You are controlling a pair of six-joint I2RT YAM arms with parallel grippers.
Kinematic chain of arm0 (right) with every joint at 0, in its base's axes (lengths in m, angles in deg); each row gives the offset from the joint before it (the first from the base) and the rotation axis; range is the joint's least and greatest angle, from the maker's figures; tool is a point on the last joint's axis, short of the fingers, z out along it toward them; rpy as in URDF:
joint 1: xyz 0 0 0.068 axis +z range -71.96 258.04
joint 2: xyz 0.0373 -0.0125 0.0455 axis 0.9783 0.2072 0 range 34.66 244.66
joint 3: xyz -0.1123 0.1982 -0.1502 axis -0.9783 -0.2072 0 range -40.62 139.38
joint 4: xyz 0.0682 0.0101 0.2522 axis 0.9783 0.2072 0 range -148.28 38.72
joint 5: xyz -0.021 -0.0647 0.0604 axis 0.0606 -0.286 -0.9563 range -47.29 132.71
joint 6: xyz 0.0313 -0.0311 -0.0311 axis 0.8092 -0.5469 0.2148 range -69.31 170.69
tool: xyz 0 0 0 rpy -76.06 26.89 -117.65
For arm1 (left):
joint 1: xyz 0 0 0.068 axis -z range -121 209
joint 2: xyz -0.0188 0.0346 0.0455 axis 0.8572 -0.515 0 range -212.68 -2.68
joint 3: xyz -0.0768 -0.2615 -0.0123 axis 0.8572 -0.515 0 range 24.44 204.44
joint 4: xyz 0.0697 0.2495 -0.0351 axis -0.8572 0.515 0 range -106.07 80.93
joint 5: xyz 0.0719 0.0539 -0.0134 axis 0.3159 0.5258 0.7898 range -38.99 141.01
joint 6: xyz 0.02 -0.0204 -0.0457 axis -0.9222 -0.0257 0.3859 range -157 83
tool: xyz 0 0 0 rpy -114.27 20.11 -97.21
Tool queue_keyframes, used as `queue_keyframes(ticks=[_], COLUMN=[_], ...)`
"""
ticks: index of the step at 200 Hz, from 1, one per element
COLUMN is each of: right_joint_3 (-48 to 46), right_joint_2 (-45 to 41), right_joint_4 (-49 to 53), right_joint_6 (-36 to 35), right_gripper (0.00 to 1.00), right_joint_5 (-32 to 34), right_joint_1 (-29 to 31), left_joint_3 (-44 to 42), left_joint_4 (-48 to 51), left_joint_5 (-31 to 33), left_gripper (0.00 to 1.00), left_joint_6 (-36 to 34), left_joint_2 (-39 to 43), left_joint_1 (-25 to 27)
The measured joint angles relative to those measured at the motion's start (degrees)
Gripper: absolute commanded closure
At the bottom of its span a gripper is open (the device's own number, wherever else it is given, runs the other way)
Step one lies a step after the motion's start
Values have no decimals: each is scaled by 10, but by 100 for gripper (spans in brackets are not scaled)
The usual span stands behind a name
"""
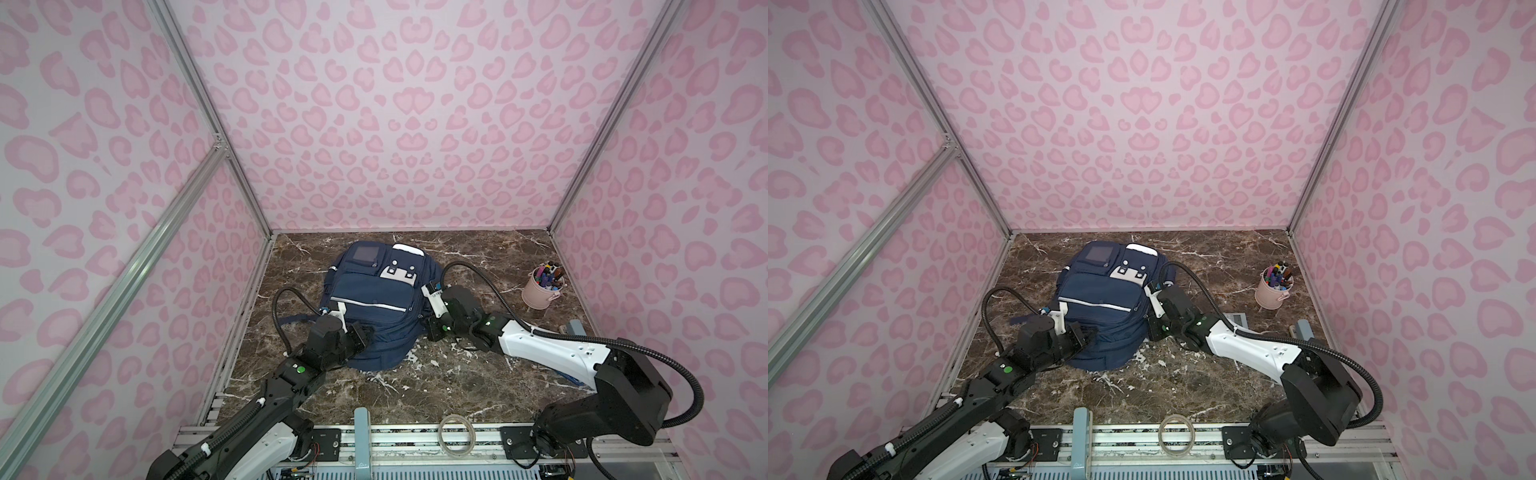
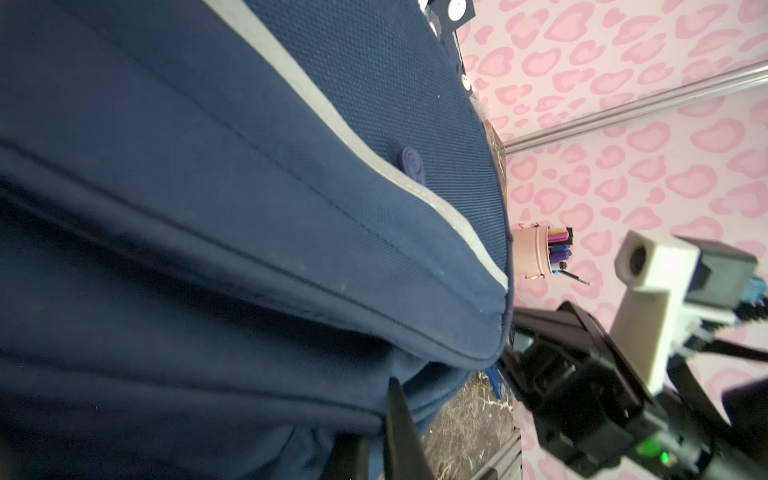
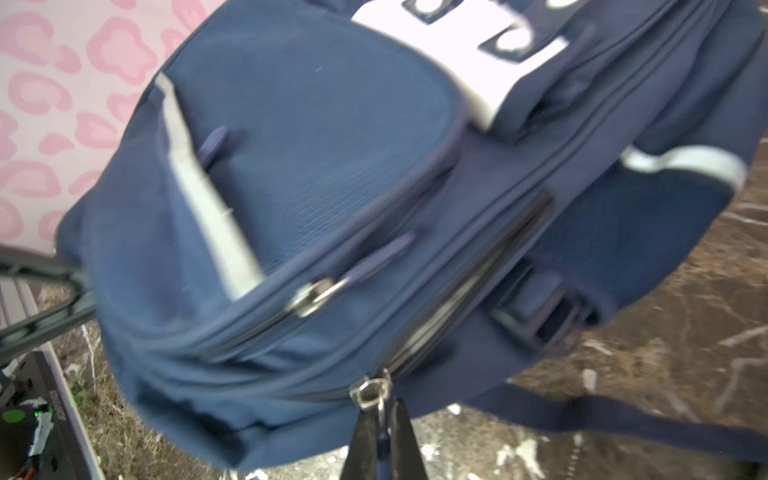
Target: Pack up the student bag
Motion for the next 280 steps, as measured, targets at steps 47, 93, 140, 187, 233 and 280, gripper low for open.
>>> queue_keyframes(ticks=[47,93,140,187,233,280], right_joint_3=[50,10,-11,13,57,86], right_joint_2=[48,13,-39,-84,-36,30], right_joint_4=[58,47,80,82,53,38], right_joint_6=[-14,-16,-14,-71,-303,-492], right_gripper=[100,100,26,14,26,36], right_joint_5=[-35,-46,46,101,92,74], right_joint_1=[-86,-88,-97,-61,12,30], left_joint_3=[15,77,120,161,158,113], left_joint_4=[59,108,119,170,180,101], left_joint_5=[-28,-28,23,101,99,45], left_gripper=[97,97,71,22,25,36], left_joint_6=[-63,-118,-170,-198,-181,-126], left_joint_2=[11,-53,-118,-91,-38,-80], left_joint_1=[-58,-79,-121,-123,-59,-45])
